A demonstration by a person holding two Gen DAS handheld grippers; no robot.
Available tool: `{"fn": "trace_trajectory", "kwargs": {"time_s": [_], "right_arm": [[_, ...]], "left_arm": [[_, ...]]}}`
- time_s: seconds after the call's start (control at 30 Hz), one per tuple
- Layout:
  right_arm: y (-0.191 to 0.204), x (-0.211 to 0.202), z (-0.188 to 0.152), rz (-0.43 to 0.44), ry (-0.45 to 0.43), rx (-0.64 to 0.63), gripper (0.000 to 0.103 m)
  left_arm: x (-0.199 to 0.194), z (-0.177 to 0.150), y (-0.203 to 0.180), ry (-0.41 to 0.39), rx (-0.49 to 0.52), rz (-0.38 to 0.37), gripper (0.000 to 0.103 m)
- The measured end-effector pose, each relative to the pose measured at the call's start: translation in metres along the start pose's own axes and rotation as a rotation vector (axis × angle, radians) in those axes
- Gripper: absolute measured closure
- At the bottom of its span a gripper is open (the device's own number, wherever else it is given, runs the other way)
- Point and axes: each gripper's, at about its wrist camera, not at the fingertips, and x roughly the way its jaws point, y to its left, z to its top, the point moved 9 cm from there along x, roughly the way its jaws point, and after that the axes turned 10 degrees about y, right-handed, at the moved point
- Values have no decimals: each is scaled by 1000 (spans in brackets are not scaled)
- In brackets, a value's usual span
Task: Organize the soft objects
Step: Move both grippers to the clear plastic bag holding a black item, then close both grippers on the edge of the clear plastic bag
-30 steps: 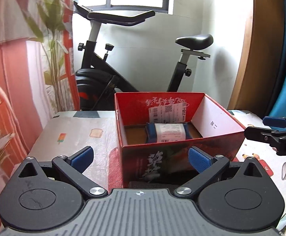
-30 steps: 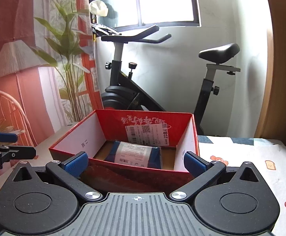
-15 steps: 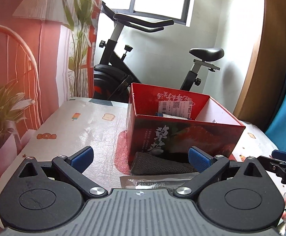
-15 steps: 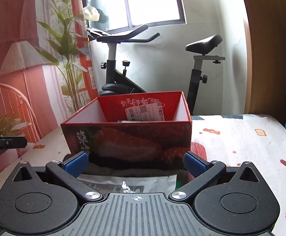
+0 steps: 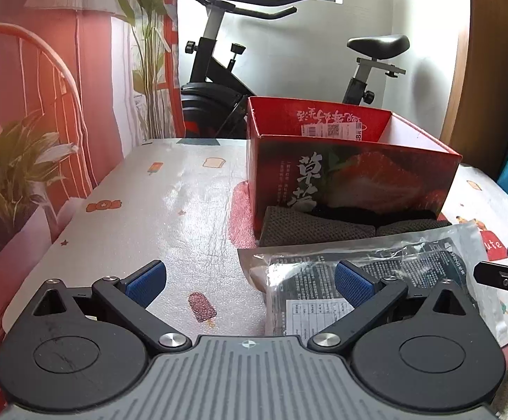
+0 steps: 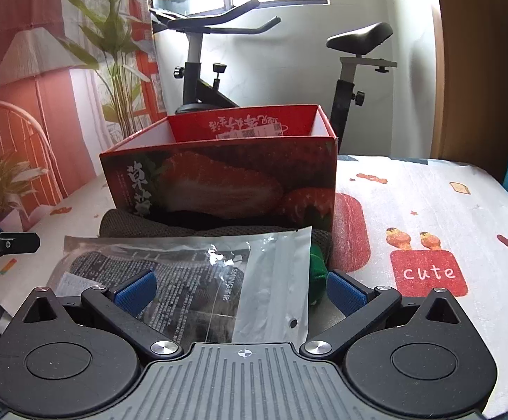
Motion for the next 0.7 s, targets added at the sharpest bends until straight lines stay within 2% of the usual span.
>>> {"fn": "trace_trajectory", "kwargs": {"time_s": [0.07,0.17,0.37,0.7], "right_arm": [[-2,1,-3,-30,0,-4,0],[-8,3,-8,-33,20,22,0],[-13,13,-19,-37,79,54,0],[-9,24,-29,-5,118,51,4]], "left_arm": [[3,-4,1,9,-4,14,0],[7,-11,-3,31,-5,-28,0],[17,-21,-3,64,-1,0,0],[31,-35,-9,107,-38,-112,0]]}}
